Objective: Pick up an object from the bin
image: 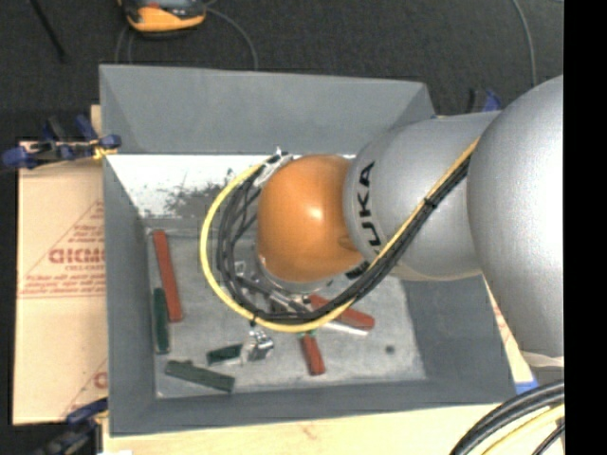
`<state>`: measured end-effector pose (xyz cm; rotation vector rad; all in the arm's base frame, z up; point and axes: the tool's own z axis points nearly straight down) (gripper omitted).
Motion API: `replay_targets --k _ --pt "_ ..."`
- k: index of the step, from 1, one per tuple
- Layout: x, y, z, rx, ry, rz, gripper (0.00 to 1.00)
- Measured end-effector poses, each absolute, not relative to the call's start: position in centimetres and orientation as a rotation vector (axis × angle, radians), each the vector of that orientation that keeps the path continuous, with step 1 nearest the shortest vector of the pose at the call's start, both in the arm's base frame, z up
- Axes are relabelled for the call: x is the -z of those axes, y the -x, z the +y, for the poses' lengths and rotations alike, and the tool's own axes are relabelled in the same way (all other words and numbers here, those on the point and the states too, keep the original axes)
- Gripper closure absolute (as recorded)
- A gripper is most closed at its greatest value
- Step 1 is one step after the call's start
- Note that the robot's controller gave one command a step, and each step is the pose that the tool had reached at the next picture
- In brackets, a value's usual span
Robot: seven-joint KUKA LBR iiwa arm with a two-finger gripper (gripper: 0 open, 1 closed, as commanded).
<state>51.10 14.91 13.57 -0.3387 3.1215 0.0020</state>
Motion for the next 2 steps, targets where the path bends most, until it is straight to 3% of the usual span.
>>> replay_targets --k 1,2 --pt "-8.26 -48.60 19.30 -0.002 0.647 3.066 0.00" --pt "-8.08 -48.32 19.63 -0.004 0.662 3.070 1.00"
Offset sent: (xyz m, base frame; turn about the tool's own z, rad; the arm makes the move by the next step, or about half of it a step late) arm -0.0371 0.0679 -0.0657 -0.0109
